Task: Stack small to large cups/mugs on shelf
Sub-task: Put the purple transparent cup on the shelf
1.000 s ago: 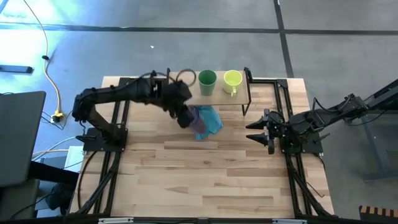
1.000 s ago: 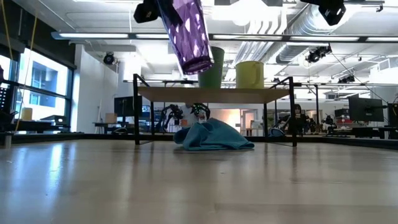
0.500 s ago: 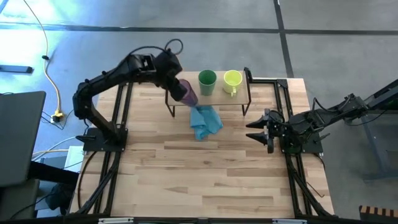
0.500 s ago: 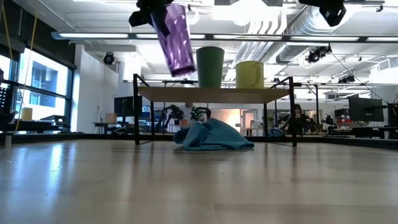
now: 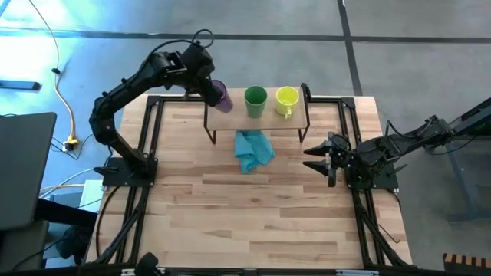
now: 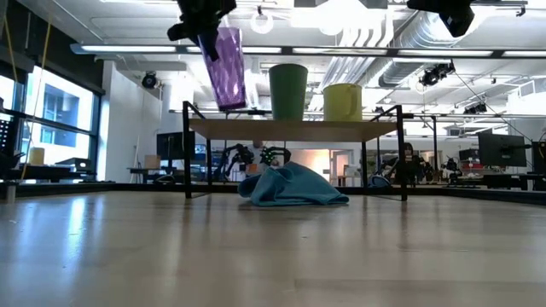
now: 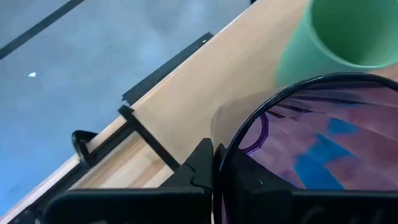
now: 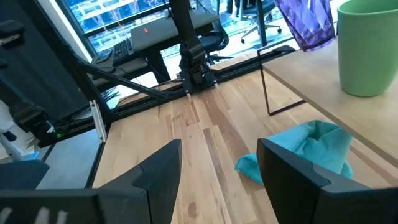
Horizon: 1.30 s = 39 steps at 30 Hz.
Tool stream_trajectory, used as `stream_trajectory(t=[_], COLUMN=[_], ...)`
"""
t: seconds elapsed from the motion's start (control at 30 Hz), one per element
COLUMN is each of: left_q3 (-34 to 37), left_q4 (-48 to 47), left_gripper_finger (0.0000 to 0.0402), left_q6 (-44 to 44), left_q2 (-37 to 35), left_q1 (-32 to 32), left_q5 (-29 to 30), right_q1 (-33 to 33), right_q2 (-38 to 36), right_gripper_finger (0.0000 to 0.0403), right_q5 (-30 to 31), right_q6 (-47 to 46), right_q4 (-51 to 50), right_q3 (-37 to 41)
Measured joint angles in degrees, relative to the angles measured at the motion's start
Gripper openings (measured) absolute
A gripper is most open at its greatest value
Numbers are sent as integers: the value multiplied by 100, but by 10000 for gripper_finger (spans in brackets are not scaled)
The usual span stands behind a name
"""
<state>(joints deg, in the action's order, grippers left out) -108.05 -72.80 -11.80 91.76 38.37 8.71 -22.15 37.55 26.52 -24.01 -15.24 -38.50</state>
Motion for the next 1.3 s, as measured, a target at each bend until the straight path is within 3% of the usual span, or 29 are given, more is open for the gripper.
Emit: stream_trajectory(t=[0.33, 0.73, 0.97, 1.17, 1.3], left_q3=[0, -7, 0, 0, -45], left_q4=[-134, -156, -181, -115, -75], left_gripper_finger=[0, 0, 23, 5, 25], left_q6=[198, 326, 366, 391, 405], left_q2=[431, 475, 495, 489, 508], left_q1=[101, 105, 107, 103, 105], left_q5=[-15, -33, -29, -94, -204], right_q1=[0, 0, 0, 0, 0], right_q2=[-1, 1, 1, 1, 1], right_gripper_finger=[199, 199, 199, 199, 199], right_q5=[85, 146, 146, 146, 146], right_q6=[-47, -48, -57, -49, -48], right_q4=[-1, -8, -44, -46, -83], right_q3=[0, 0, 0, 0, 0])
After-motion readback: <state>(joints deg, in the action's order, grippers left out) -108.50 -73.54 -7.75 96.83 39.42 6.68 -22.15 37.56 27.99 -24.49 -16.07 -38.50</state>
